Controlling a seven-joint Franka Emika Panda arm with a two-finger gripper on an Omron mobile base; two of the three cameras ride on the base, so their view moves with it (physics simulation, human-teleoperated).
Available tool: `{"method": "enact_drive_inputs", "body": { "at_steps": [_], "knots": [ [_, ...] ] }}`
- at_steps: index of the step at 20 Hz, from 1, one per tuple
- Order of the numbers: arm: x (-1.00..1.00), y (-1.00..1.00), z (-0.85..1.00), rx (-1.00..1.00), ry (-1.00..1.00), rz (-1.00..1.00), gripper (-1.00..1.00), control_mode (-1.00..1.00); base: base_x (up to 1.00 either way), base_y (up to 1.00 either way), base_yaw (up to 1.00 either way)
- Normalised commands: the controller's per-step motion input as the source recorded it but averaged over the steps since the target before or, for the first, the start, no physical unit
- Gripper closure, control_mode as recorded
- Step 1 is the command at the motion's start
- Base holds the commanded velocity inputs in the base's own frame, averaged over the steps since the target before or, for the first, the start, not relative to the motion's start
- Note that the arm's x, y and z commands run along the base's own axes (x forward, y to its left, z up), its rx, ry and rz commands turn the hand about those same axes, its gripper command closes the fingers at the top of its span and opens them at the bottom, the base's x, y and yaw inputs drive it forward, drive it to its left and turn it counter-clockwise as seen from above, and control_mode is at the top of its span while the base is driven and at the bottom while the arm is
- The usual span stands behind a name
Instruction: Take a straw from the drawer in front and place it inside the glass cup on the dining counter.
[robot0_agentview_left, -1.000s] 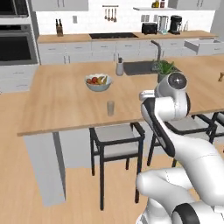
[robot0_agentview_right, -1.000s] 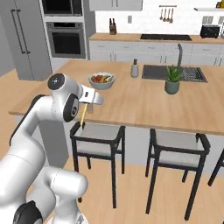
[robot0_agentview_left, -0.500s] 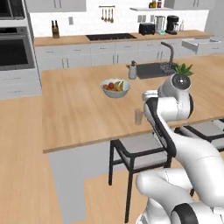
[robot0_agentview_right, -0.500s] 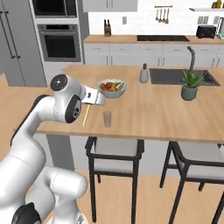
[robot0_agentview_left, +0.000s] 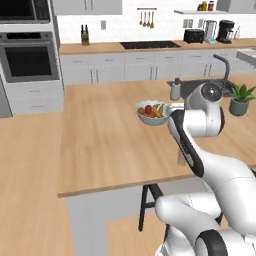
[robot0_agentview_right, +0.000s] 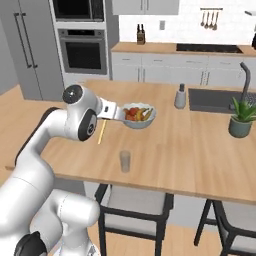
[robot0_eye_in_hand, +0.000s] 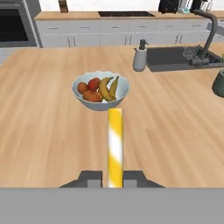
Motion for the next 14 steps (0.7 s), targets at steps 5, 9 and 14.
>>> {"method": "enact_drive_inputs", "body": {
  "at_steps": [5,9,14],
  "knots": [
    [0.00,0.00,0.00,0.00,0.00,0.00,1.00,1.00,0.70,-0.10,0.41],
    [0.12,-0.30,0.01,0.03,-0.06,0.31,1.00,-1.00,0.00,0.00,0.00],
    [0.00,-0.59,0.00,0.09,-0.18,0.36,1.00,-1.00,0.00,0.00,0.00]
  ]
}}
